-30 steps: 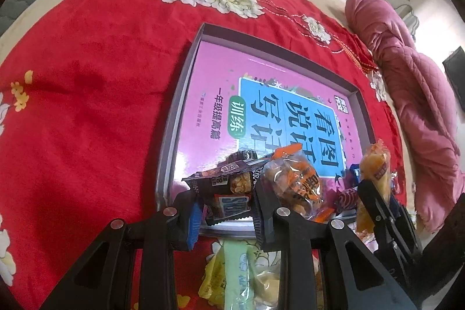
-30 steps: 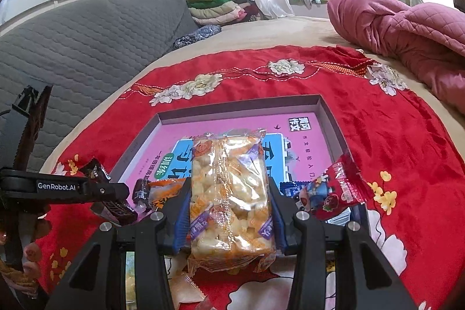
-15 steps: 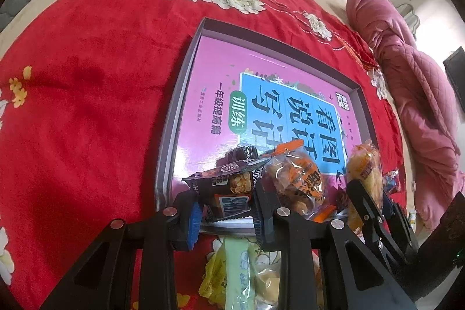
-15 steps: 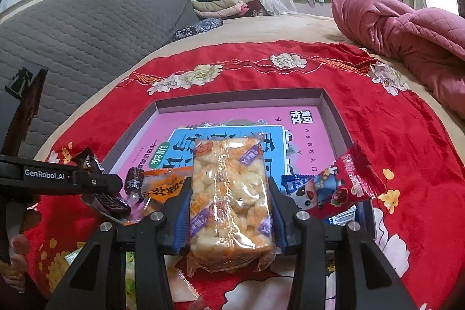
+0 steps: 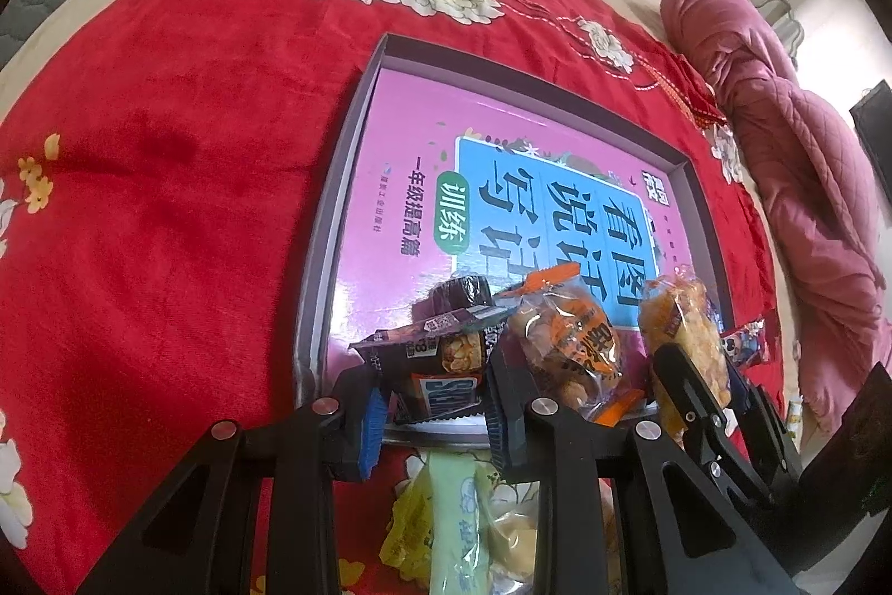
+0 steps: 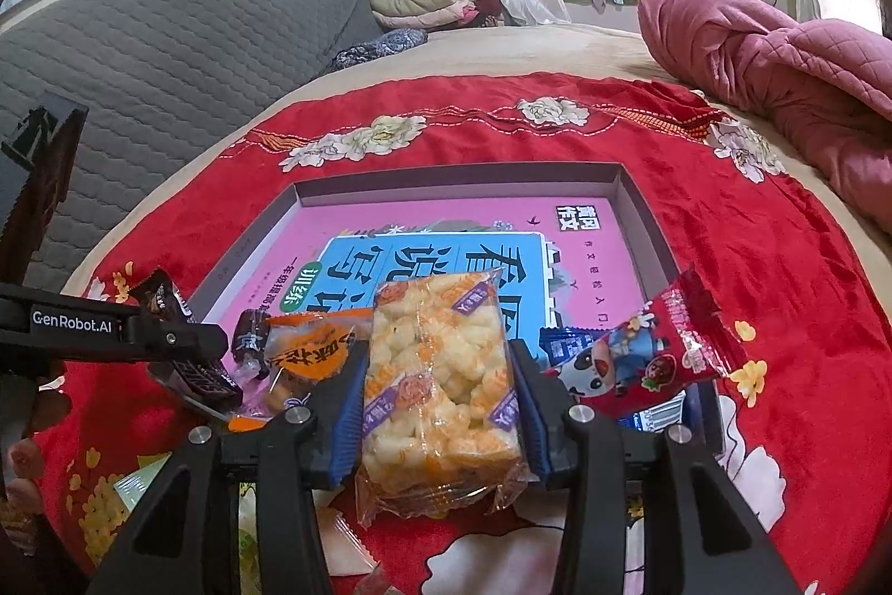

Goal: Organize snacks
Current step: 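Lower the cracker bag and Snickers bar into the box and open both grippers, then withdraw both open grippers from the box back toward the snack pile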

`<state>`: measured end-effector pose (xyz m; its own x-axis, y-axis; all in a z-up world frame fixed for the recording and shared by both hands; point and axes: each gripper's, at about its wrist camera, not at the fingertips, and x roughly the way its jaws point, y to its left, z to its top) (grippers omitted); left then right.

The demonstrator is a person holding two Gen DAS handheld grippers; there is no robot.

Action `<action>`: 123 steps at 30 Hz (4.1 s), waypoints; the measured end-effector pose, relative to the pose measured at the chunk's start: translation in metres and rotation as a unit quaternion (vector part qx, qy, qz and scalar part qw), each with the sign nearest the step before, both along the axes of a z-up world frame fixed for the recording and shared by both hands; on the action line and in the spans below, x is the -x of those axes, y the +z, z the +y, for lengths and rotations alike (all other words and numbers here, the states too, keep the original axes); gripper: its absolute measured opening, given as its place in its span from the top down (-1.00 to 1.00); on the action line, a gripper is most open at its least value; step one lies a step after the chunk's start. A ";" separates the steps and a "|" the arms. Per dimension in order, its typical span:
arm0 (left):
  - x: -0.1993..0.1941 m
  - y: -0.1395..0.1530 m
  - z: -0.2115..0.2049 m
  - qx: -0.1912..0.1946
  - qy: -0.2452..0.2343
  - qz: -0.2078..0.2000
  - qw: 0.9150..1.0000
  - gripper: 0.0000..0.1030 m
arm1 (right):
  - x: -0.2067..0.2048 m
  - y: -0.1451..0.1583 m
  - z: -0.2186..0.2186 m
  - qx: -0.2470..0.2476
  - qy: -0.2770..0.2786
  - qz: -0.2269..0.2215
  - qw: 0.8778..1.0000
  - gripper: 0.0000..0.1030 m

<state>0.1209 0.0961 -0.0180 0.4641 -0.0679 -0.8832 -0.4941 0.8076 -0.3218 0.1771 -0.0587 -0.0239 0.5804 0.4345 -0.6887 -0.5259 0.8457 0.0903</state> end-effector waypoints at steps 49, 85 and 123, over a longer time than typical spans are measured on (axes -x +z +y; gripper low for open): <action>0.008 0.020 -0.012 -0.047 -0.015 -0.004 0.999 0.19 | 0.009 0.008 -0.004 0.011 -0.015 -0.032 0.999 -0.35; 0.024 0.046 -0.022 -0.077 -0.026 -0.017 0.997 0.18 | 0.025 0.028 -0.017 0.008 -0.033 -0.061 0.998 -0.75; 0.056 0.060 -0.037 -0.091 -0.061 -0.009 0.994 0.17 | 0.055 0.052 -0.046 0.017 -0.056 -0.033 0.998 -0.78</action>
